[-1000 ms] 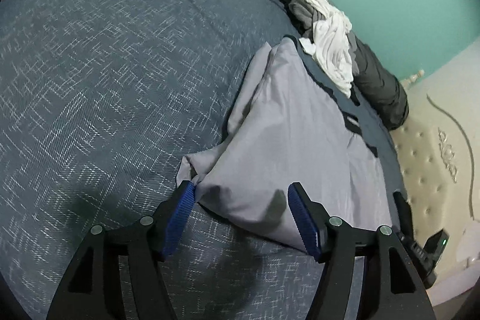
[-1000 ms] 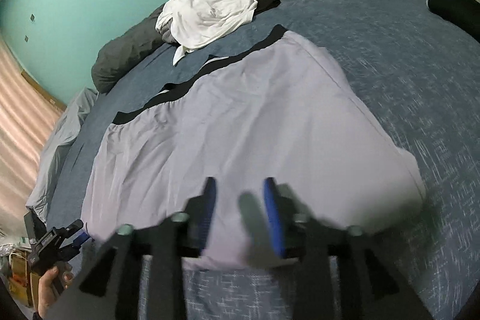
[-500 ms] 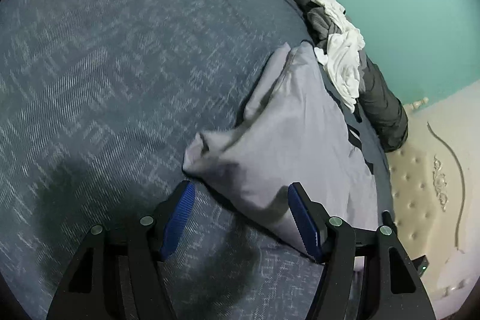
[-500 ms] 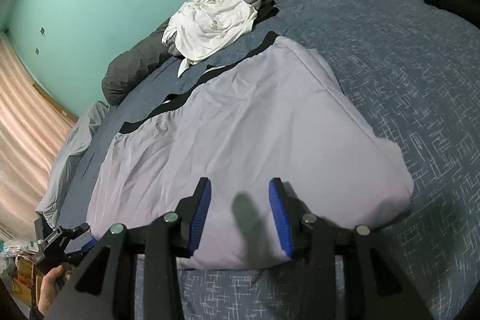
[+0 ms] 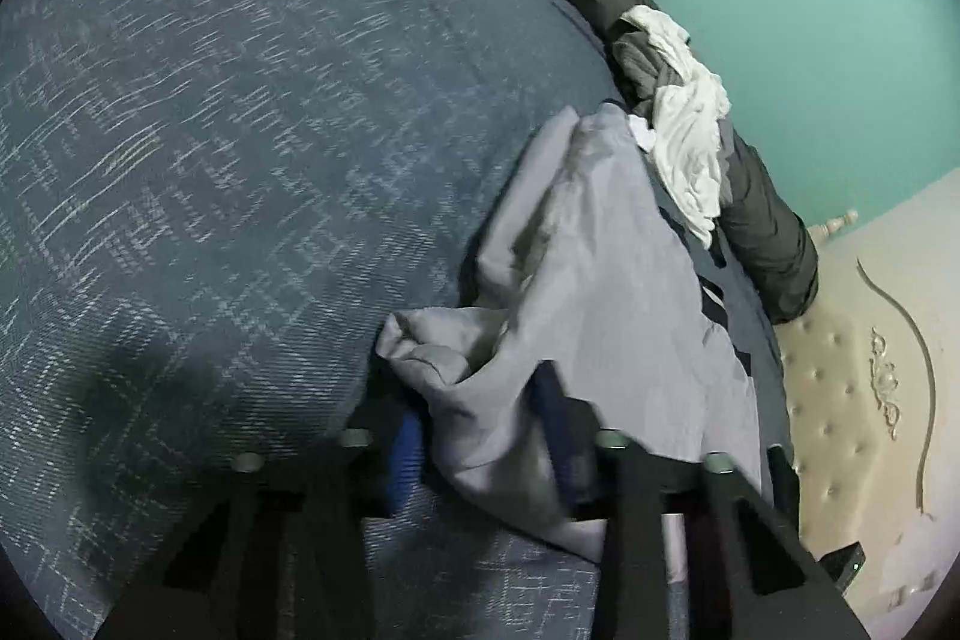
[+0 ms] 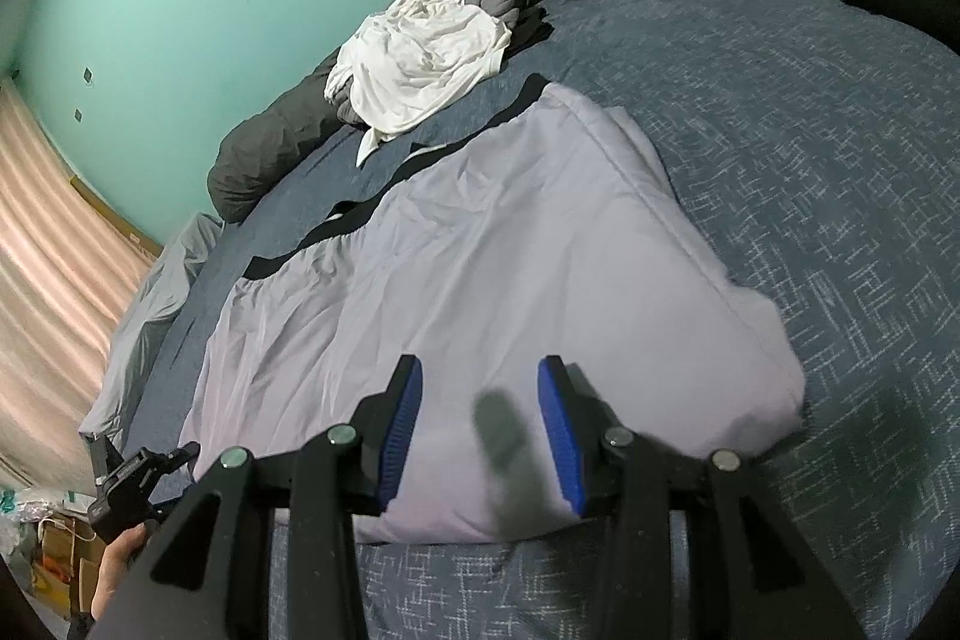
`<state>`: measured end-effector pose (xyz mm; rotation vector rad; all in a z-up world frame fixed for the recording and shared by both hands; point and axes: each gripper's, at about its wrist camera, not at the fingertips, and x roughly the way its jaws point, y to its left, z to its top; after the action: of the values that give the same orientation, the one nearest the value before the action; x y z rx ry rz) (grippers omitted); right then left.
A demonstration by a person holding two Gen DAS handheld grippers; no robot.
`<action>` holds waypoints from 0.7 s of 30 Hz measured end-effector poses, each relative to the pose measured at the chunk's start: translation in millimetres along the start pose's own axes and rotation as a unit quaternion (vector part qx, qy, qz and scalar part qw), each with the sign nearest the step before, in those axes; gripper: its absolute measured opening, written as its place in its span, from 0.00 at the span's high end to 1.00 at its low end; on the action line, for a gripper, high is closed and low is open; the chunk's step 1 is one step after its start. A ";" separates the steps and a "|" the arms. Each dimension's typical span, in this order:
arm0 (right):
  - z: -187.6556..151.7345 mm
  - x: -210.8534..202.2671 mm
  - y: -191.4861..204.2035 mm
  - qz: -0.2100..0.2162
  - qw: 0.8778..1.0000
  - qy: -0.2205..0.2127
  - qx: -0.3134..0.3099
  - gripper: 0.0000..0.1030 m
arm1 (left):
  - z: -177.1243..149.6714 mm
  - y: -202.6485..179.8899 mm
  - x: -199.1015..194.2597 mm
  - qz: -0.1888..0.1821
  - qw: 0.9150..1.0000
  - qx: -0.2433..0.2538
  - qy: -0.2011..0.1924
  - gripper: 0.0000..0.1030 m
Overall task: Fold clothes
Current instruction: 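Grasp the trouser leg edge with the left gripper and fold it over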
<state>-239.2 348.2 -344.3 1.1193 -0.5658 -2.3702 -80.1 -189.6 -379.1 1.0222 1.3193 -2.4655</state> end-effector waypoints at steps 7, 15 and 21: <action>4.9 -9.4 -10.7 -0.003 1.000 -0.012 0.012 0.61 | 4.0 -24.9 -14.1 -0.034 0.999 0.022 -0.024 0.90; 8.2 -26.0 -27.1 -0.002 0.999 -0.024 0.026 0.61 | -4.0 -108.3 -13.9 -0.081 0.993 0.078 -0.038 0.93; 12.7 -41.8 -46.1 -0.005 0.998 -0.041 0.041 0.61 | -19.1 -192.0 -0.1 -0.118 0.983 0.138 -0.032 0.93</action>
<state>-236.0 411.2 -336.3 1.0661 -0.6924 -2.4299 -154.6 -60.1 -257.0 0.8724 1.1621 -2.8963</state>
